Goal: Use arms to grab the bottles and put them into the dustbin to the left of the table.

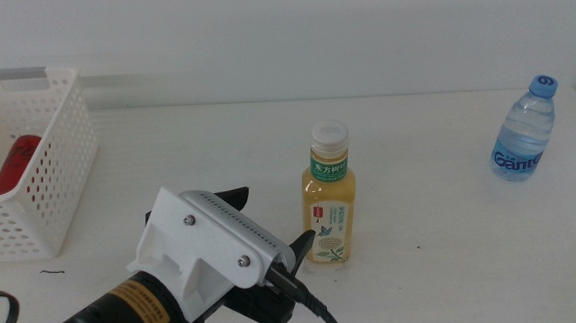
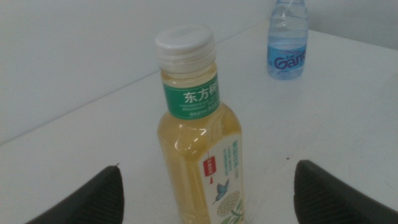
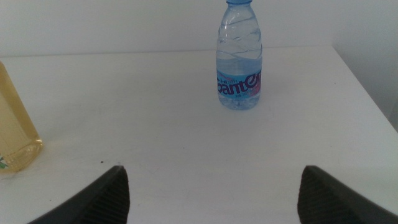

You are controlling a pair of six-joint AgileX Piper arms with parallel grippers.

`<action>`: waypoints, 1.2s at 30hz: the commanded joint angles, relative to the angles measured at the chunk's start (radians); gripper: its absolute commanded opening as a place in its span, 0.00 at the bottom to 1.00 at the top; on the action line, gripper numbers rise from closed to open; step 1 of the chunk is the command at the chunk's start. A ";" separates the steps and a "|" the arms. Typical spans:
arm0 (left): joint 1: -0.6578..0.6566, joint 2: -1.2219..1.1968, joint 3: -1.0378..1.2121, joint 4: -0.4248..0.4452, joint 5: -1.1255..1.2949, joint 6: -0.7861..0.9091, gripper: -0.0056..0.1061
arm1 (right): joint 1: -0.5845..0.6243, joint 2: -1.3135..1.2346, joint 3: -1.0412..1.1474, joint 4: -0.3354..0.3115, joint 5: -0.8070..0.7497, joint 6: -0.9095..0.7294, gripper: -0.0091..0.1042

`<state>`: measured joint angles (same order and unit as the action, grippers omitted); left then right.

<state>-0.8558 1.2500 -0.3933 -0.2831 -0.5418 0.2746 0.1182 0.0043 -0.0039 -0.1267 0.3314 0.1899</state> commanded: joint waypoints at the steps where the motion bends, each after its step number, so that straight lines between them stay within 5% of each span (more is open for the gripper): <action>1: -0.003 0.001 0.001 0.047 -0.015 -0.035 0.89 | -0.009 -0.004 0.004 -0.008 -0.011 -0.003 0.80; 6: 0.050 0.003 0.055 0.329 -0.080 -0.336 0.89 | -0.009 -0.004 0.004 -0.008 -0.011 -0.003 0.80; 9: 0.105 0.009 0.073 0.426 -0.108 -0.420 0.89 | -0.009 -0.004 0.004 -0.008 -0.011 -0.003 0.80; 24: 0.132 0.031 0.071 0.448 -0.140 -0.441 0.89 | -0.009 -0.004 0.004 -0.008 -0.011 -0.003 0.80; 30: 0.213 0.109 0.069 0.580 -0.241 -0.526 0.89 | -0.009 -0.004 0.004 -0.008 -0.011 -0.003 0.80; 36: 0.235 0.251 0.018 0.589 -0.314 -0.543 0.89 | -0.009 -0.004 0.004 -0.008 -0.011 -0.003 0.80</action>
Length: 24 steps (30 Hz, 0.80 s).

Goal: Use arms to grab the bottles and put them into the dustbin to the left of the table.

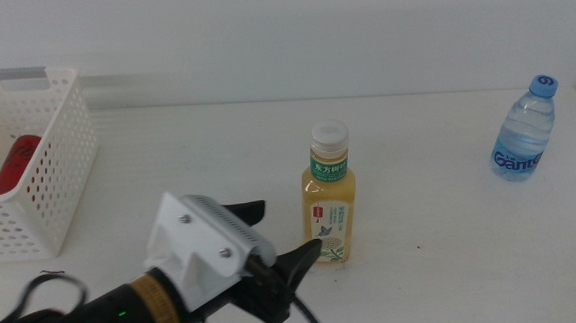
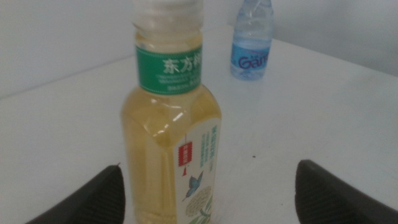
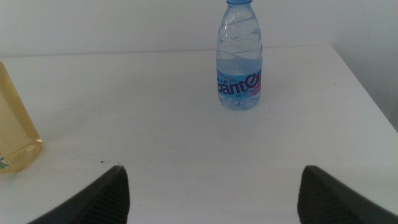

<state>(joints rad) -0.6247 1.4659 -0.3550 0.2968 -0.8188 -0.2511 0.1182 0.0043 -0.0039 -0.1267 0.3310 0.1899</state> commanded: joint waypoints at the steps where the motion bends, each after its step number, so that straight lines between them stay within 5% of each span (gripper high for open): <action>1: 0.004 0.066 -0.035 0.009 -0.054 -0.019 0.89 | -0.009 -0.004 0.004 -0.008 -0.010 -0.003 0.80; 24: 0.004 0.421 -0.268 0.024 -0.135 -0.090 0.89 | -0.009 -0.004 0.004 -0.008 -0.010 -0.003 0.80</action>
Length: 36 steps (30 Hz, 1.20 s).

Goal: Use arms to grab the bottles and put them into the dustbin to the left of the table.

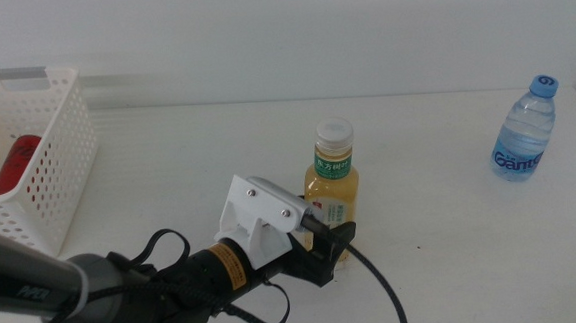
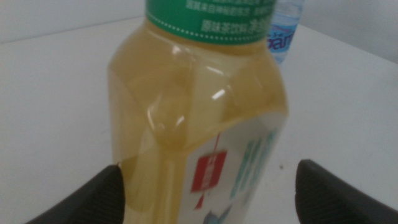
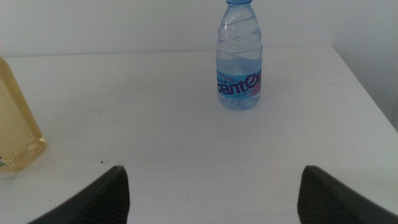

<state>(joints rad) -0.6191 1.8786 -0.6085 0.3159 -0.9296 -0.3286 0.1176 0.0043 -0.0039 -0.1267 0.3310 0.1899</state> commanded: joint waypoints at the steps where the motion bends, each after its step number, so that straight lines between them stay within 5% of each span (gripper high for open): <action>1: -0.002 0.016 -0.023 0.005 -0.025 -0.012 0.89 | -0.009 -0.004 0.004 -0.008 -0.010 -0.003 0.80; 24: 0.001 0.176 -0.214 -0.022 0.003 -0.002 0.85 | -0.009 -0.004 0.004 -0.008 -0.010 -0.003 0.80; 27: 0.003 0.180 -0.223 -0.020 0.042 0.000 0.72 | -0.009 -0.004 0.004 -0.008 -0.010 -0.003 0.80; 29: 0.014 0.180 -0.223 0.006 0.040 0.006 0.54 | -0.009 -0.004 0.004 -0.008 -0.010 -0.003 0.80; 32: 0.035 0.163 -0.221 0.129 0.025 -0.028 0.27 | -0.009 -0.004 0.004 -0.008 -0.010 -0.003 0.80; 36: 0.051 0.084 -0.201 0.275 0.089 -0.170 0.03 | -0.009 -0.004 0.004 -0.008 -0.010 -0.003 0.80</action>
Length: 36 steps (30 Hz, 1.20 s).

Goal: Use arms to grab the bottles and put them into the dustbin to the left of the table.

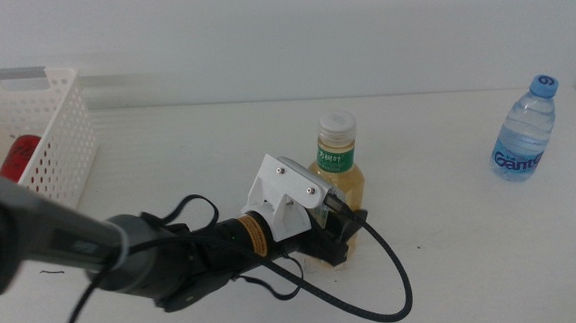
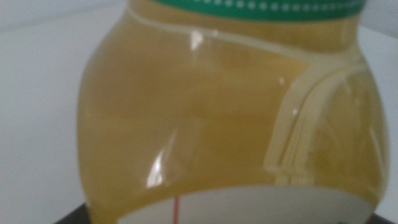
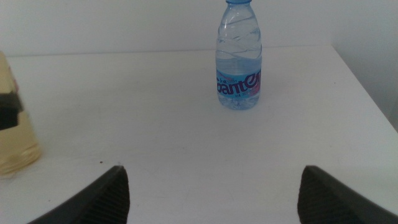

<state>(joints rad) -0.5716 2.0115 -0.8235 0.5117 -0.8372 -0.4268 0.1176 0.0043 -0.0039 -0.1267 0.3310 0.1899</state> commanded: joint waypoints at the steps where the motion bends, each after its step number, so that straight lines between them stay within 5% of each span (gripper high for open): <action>1: 0.003 -0.083 0.025 0.087 0.025 -0.093 0.03 | -0.009 -0.004 0.004 -0.008 -0.010 -0.003 0.80; 7: 0.003 -0.347 0.060 0.144 0.305 -0.178 0.04 | -0.009 -0.004 0.004 -0.008 -0.010 -0.003 0.80; 21: 0.102 -0.735 -0.002 0.020 0.774 -0.177 0.04 | -0.009 -0.004 0.004 -0.008 -0.010 -0.003 0.80; 24: 0.209 -0.742 -0.136 -0.190 1.078 -0.031 0.04 | -0.009 -0.004 0.004 -0.008 -0.010 -0.003 0.80; 27: 0.386 -0.721 -0.296 -0.512 1.360 0.442 0.04 | -0.009 -0.004 0.004 -0.008 -0.010 -0.003 0.80; 30: 0.588 -0.660 -0.457 -0.707 1.538 0.686 0.04 | -0.009 -0.004 0.004 -0.008 -0.010 -0.003 0.80; 36: 0.825 -0.452 -0.779 -0.801 1.895 0.835 0.04 | -0.009 -0.004 0.004 -0.008 -0.010 -0.003 0.80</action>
<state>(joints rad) 0.2073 1.5108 -1.5221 -0.2338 0.9956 0.3538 0.1176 0.0043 -0.0039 -0.1267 0.3310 0.1899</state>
